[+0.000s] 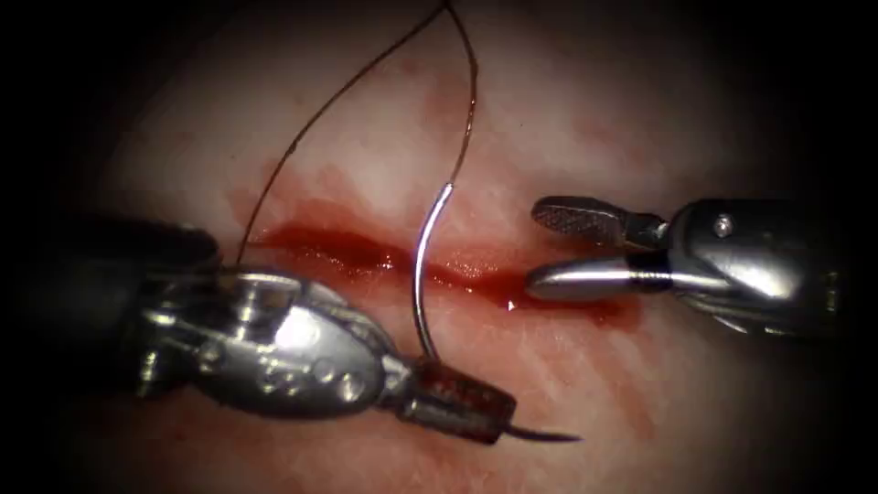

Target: Wound Closure

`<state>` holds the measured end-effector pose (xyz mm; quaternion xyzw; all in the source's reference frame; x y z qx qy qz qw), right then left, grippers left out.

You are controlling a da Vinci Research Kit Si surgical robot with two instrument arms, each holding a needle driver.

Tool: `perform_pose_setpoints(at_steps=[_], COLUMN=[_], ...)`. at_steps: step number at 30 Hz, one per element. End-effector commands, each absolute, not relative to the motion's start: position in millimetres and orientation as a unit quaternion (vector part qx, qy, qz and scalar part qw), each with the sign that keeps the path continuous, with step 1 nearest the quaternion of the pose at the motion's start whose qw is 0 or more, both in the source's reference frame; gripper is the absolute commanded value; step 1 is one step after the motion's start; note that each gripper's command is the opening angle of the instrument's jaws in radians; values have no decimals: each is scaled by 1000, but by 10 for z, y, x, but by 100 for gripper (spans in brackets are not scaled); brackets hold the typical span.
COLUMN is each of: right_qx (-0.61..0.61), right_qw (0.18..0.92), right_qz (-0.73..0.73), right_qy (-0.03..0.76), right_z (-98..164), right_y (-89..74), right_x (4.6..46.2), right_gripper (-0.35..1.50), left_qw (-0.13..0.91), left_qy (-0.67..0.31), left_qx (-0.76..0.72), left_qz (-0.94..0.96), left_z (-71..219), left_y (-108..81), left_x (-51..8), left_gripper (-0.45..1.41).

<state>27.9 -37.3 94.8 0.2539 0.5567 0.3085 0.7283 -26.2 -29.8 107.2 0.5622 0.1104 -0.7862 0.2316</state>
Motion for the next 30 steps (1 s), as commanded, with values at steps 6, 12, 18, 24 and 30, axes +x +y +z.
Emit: perform_pose_setpoints(at_steps=[6, 12, 18, 24, 30], right_qx=[294, 319, 322, 314, 313], right_qw=[679, 633, 622, 635, 637], right_qz=[326, 331, 335, 342, 343], right_qy=[589, 622, 630, 618, 615], right_z=[957, 947, 952, 959, 958], right_y=[-372, -368, -370, -371, -370], right_x=[304, 310, 318, 323, 329], right_gripper=[44, 51, 49, 49, 49], left_qw=[262, 266, 266, 266, 265], left_qy=[99, 97, 94, 94, 93], left_qx=[567, 566, 565, 564, 563], left_qz=[-775, -774, -775, -776, -777], left_z=[1081, 1086, 1087, 1085, 1084], left_y=[-304, -308, -310, -310, -311], left_x=[-266, -267, -269, -270, -273], left_gripper=[-45, -45, -45, -45, -45])
